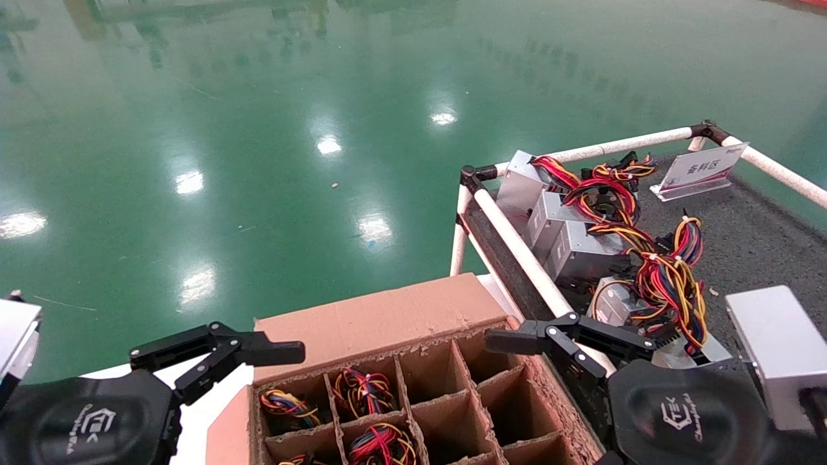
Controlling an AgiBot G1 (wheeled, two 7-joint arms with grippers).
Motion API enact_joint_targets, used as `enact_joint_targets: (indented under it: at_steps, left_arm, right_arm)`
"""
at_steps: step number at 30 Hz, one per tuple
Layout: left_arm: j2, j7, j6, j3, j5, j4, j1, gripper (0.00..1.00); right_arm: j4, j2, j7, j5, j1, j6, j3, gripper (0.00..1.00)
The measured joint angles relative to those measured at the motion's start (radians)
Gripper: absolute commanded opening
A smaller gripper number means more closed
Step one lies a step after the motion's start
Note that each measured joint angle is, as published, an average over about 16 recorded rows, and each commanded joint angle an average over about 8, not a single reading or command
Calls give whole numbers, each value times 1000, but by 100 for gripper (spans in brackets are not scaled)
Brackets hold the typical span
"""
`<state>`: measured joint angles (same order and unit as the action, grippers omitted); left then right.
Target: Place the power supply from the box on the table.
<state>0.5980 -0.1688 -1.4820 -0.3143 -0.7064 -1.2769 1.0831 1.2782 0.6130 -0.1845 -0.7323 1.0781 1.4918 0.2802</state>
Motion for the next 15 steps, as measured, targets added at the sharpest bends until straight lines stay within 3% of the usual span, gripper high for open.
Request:
enact_joint_targets:
  at_steps: [11,12,15]
  left_arm:
    - [0,0,0,0,0,0,0,100]
    - [0,0,0,0,0,0,0,97]
    - [0,0,0,0,0,0,0,59]
  right_arm:
    - [0,0,0,0,0,0,0,100]
    - [0,0,0,0,0,0,0,100]
    - [0,0,0,0,0,0,0,100]
